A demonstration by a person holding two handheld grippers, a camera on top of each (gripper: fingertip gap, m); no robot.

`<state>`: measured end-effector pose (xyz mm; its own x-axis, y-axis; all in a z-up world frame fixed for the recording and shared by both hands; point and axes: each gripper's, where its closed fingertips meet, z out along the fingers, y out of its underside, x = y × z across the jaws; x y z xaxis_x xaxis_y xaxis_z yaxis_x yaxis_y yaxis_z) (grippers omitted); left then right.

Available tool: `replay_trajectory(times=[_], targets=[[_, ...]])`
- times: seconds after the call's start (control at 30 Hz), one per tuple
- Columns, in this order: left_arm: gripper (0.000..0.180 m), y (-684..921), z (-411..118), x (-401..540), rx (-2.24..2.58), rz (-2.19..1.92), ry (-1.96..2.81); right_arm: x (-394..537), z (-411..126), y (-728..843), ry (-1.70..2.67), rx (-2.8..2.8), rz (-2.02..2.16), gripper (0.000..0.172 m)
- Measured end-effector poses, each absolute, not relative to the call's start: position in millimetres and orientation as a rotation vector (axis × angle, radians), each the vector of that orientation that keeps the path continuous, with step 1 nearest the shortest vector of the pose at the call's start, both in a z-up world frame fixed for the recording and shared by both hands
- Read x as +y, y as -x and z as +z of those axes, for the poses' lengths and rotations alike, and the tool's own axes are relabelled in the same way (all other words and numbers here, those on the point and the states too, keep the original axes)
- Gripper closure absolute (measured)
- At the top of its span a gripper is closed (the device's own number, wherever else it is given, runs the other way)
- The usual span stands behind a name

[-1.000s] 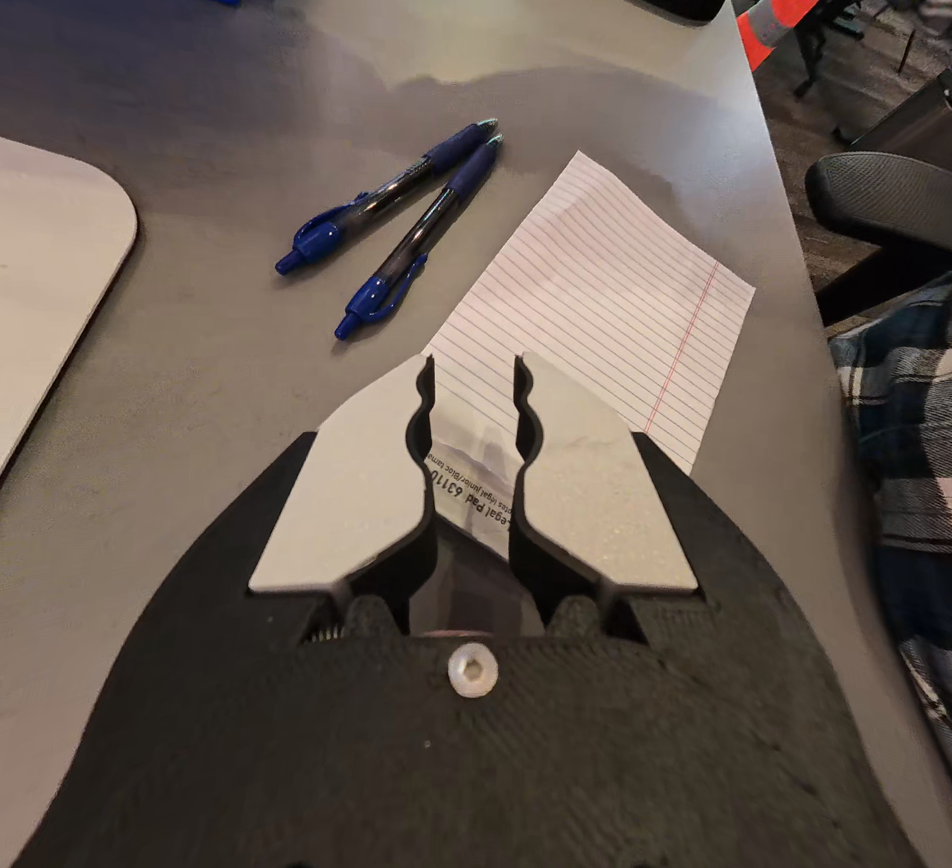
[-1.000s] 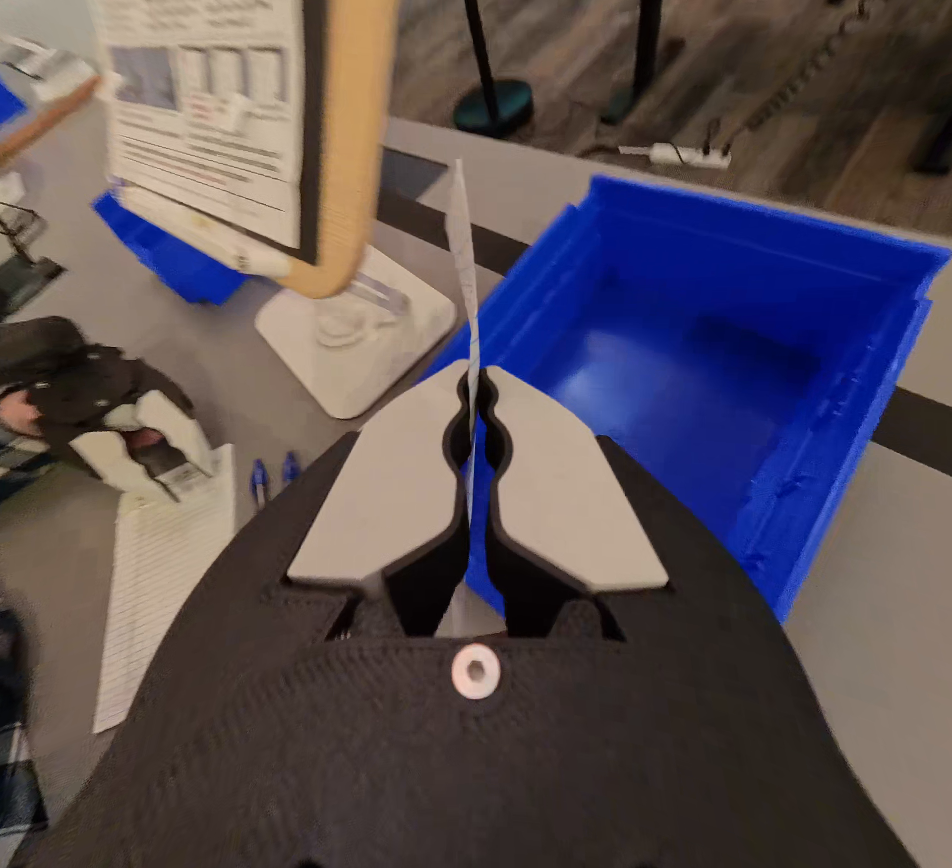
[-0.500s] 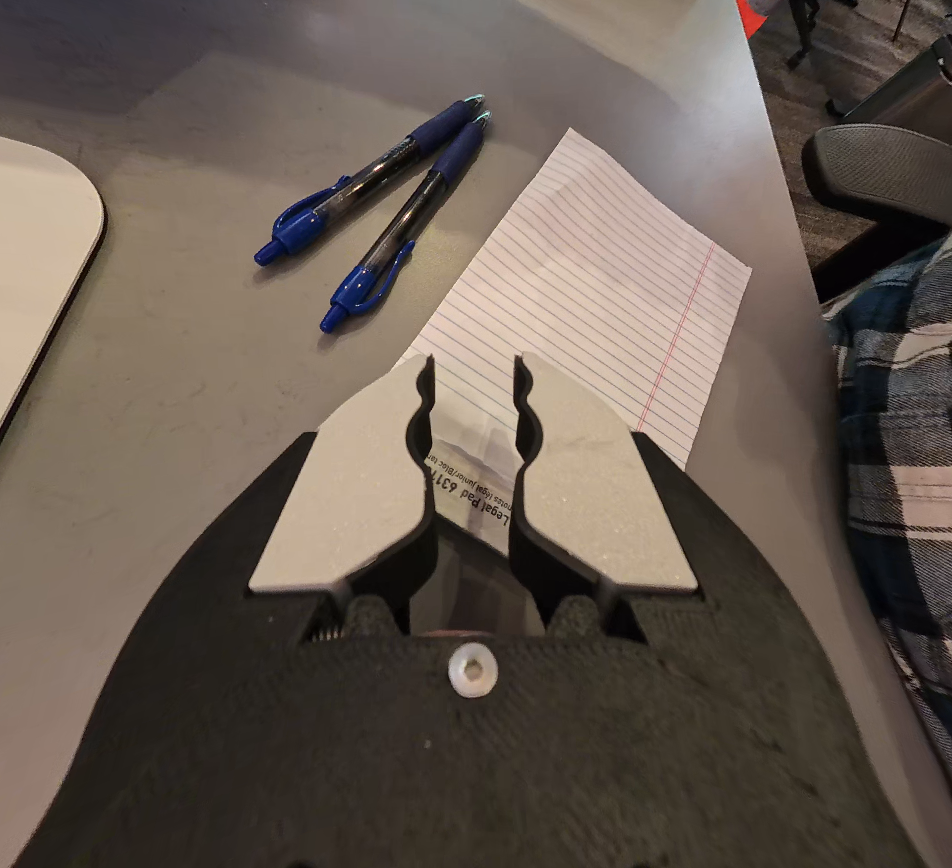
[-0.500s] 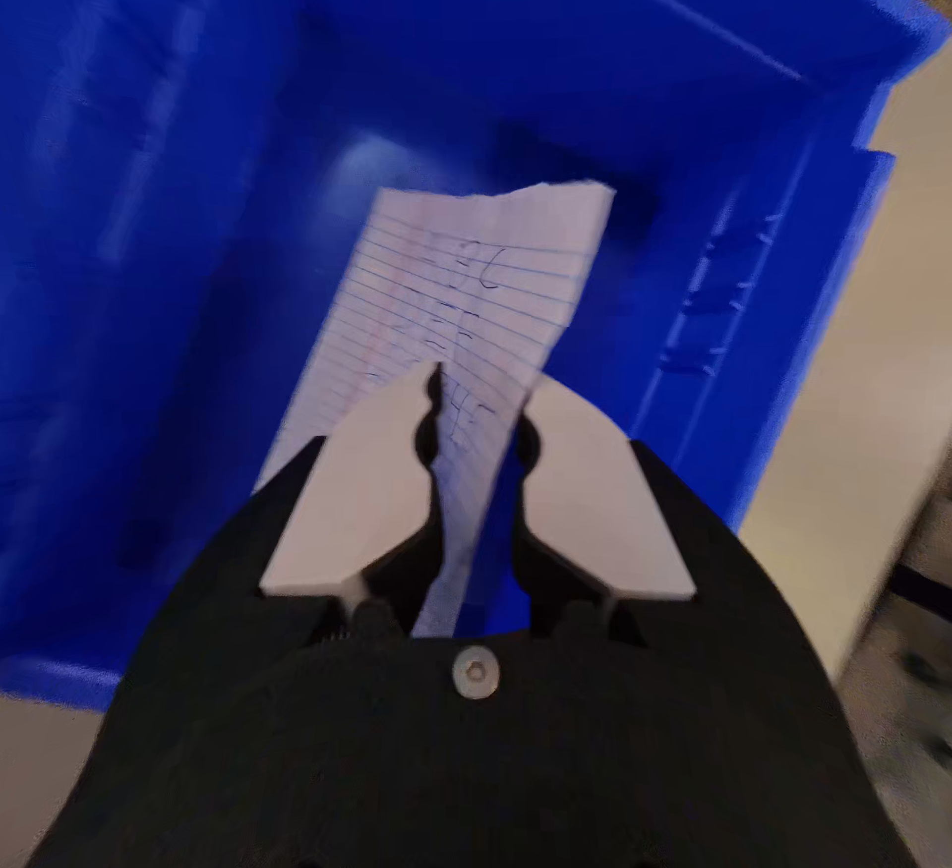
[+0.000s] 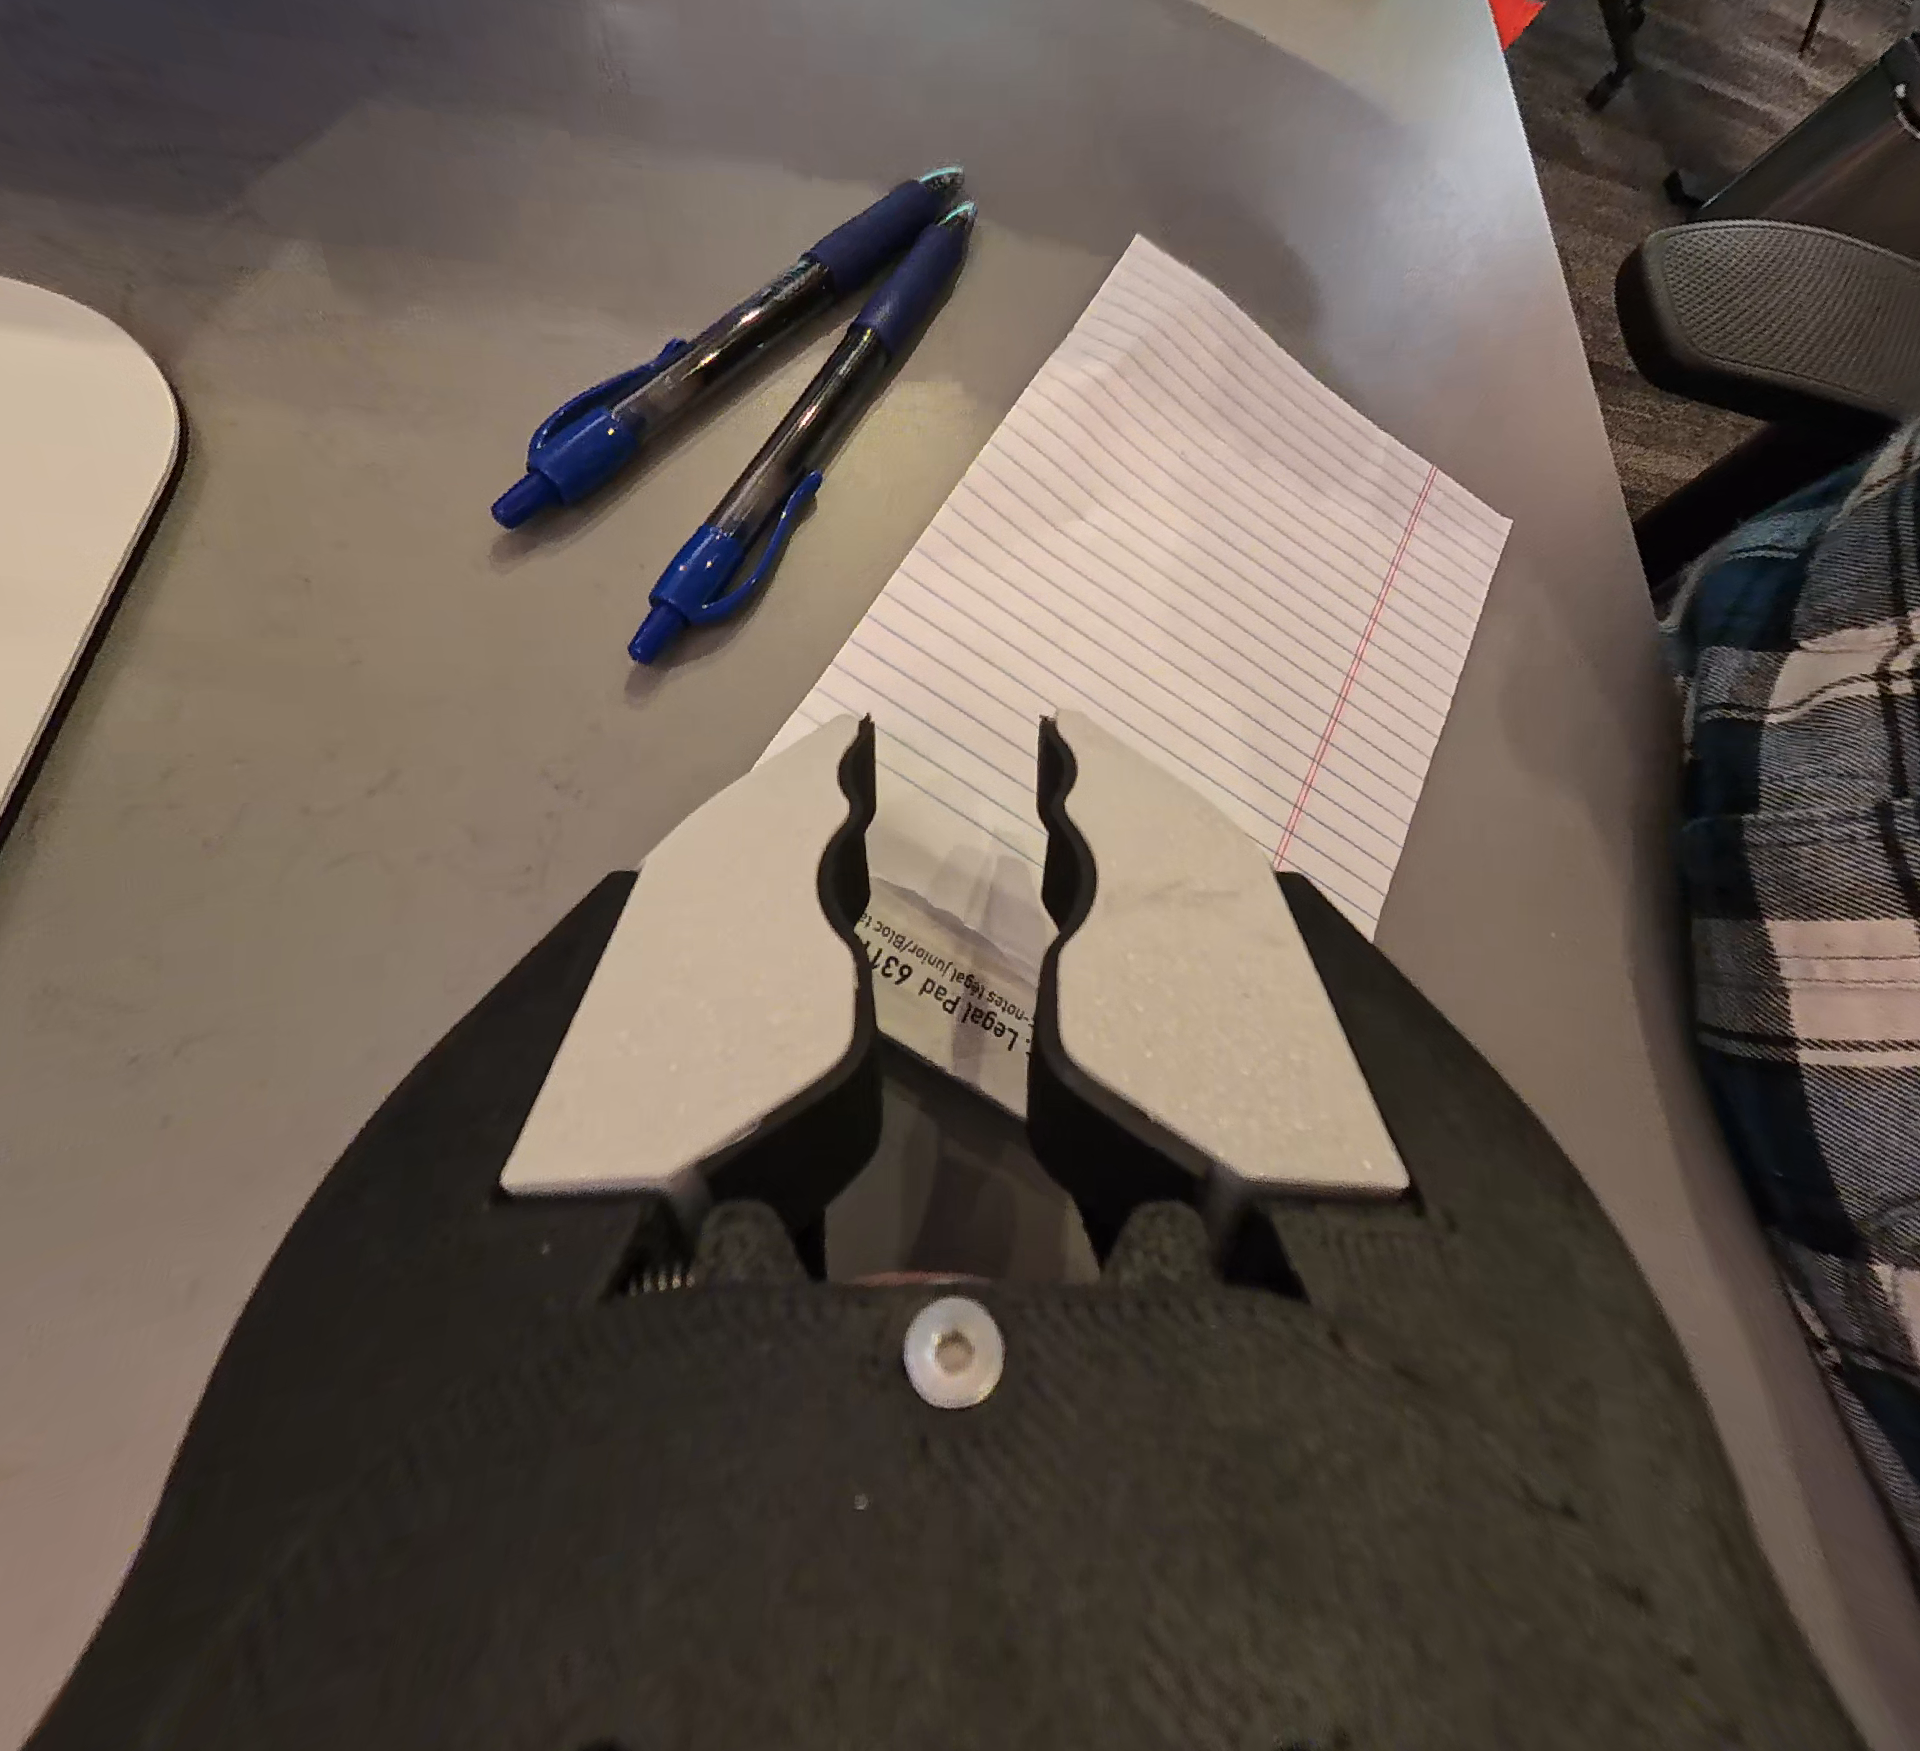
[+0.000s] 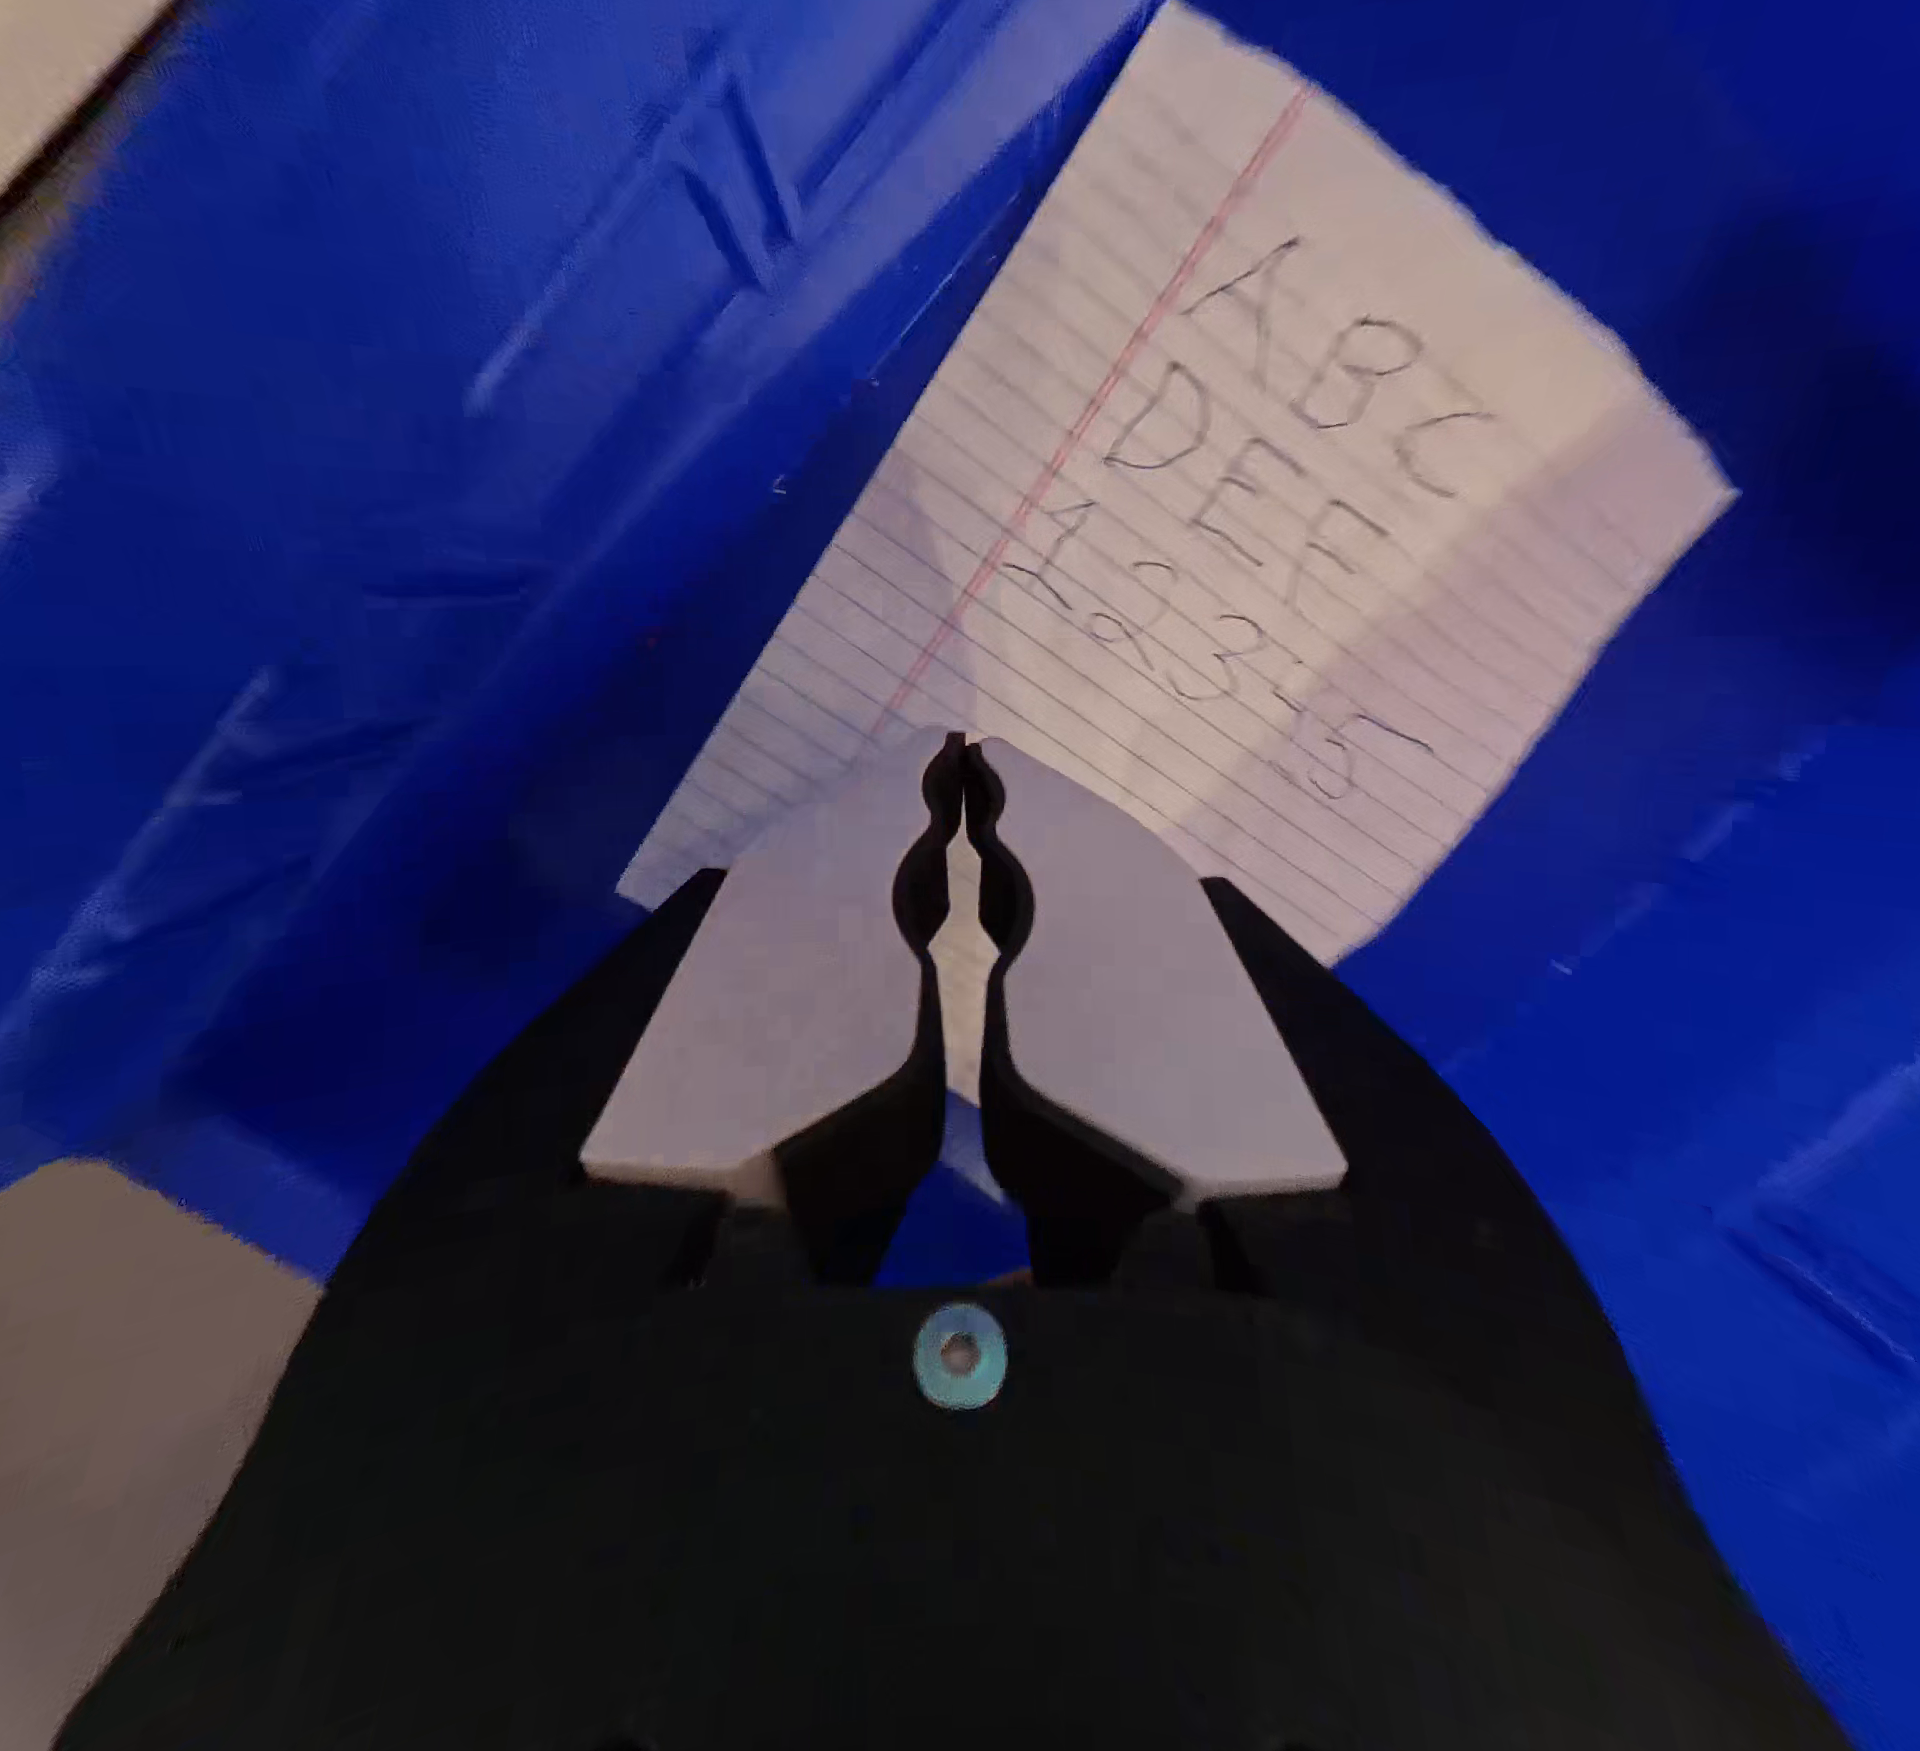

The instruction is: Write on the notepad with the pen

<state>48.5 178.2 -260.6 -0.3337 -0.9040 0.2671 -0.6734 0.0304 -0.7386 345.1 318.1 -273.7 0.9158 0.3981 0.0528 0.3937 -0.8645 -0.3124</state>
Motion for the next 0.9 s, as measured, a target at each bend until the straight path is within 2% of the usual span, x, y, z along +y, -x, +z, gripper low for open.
replay_trajectory(times=[0.03,0.53,0.73,0.83,0.9], targets=[[0.151,-48.1,-260.9,178.2,2.036,-1.191,1.619,319.7,-276.7,-344.1,2.756,-0.560,0.048,0.172],[0.148,-46.8,-260.2,179.3,2.031,-1.192,1.616,343.2,-270.0,-401.9,2.782,-0.477,-0.170,0.171],[0.134,-38.8,-248.5,195.2,2.003,-1.139,1.581,317.8,-190.7,-359.4,2.545,-0.533,-0.233,0.163],[0.125,-31.8,-250.1,202.8,2.033,-1.045,1.581,272.0,-148.9,-293.2,2.410,-0.610,-0.065,0.158],[0.114,-28.0,-257.6,208.1,2.073,-0.959,1.603,228.6,-140.6,-245.8,2.392,-0.690,0.091,0.156]])
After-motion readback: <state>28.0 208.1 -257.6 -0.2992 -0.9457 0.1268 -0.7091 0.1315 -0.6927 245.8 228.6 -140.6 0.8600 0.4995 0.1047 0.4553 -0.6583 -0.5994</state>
